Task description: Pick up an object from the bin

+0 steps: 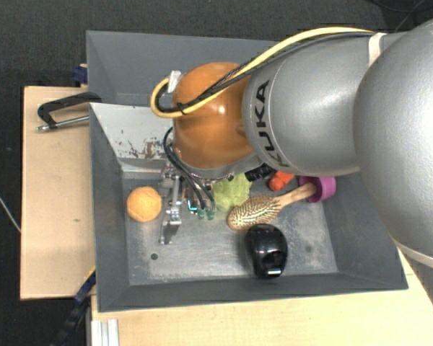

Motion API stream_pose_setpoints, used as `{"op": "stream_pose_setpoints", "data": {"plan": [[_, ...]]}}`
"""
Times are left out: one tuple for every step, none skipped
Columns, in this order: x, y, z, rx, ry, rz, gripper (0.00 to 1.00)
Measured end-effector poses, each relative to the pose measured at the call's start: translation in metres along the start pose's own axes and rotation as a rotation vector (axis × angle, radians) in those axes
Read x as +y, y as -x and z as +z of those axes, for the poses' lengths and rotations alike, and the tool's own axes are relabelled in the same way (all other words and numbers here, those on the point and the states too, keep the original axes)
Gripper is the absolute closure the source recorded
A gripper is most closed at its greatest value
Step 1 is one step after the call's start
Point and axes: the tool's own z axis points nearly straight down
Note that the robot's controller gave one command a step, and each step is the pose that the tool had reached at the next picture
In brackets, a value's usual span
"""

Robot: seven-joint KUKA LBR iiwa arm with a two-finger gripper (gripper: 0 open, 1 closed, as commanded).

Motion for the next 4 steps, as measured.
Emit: {"op": "stream_pose_setpoints", "data": {"plan": [[-0.001,0.002,-0.004,-0.008,0.002,0.003,0.00],[0.008,0.025,0.042,-0.012,0.004,0.090,0.00],[0.013,0.035,0.059,-0.008,0.003,0.119,0.00],[0.018,0.027,0.043,-0.010,0.004,0.270,0.00]]}}
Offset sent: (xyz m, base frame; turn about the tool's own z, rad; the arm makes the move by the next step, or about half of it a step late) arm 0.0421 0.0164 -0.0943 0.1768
